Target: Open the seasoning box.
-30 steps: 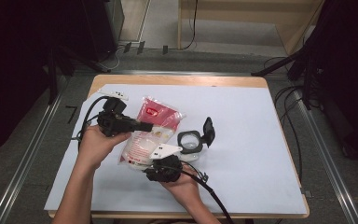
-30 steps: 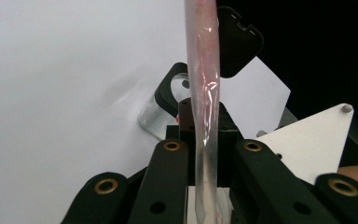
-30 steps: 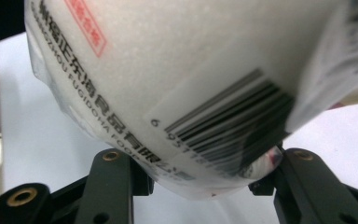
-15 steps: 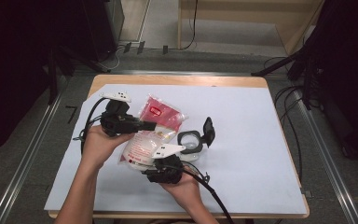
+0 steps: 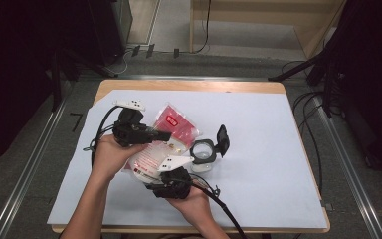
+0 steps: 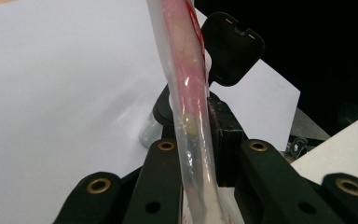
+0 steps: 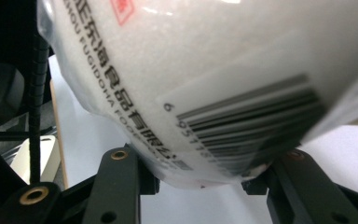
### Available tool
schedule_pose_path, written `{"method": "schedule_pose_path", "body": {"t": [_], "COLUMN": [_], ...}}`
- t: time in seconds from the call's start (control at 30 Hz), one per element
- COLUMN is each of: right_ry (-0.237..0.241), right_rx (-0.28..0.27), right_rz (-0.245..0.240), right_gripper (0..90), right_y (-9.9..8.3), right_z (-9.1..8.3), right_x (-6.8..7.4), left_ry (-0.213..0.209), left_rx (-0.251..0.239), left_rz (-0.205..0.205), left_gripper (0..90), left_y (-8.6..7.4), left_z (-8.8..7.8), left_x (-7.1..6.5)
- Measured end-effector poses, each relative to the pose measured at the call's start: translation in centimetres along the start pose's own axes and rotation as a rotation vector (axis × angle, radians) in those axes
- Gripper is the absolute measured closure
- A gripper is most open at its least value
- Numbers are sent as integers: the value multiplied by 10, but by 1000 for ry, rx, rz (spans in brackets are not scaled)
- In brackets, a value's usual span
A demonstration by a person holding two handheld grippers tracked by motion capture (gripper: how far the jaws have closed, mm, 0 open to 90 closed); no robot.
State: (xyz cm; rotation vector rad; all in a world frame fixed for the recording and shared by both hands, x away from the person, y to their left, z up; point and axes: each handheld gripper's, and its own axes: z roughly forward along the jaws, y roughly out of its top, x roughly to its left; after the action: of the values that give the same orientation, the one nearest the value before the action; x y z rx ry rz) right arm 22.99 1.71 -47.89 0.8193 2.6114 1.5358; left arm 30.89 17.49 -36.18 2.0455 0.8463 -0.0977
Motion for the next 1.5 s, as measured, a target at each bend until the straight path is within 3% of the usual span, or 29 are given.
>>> {"method": "schedule_pose_path", "body": {"t": [0.43,0.73,1.1,1.27,1.5], "right_ry": [20,43,14,6,-13], "right_rx": [-1,-6,2,-9,-7], "right_rz": [24,23,-12,-14,-7], "right_gripper": [595,606,613,598,603], "right_y": [0,1,2,3,4], "right_z": [1,2,3,3,3], "right_x": [2,5,12,15,17], "left_ry": [7,-18,-25,-29,-13], "left_rx": [32,54,79,87,101], "left_rz": [-27,-39,-56,-98,-90], "left_gripper": [841,825,823,802,799], "left_y": [1,2,3,5,7], "left_z": [5,13,15,16,18], "left_x": [-1,-5,-5,-9,-12]}}
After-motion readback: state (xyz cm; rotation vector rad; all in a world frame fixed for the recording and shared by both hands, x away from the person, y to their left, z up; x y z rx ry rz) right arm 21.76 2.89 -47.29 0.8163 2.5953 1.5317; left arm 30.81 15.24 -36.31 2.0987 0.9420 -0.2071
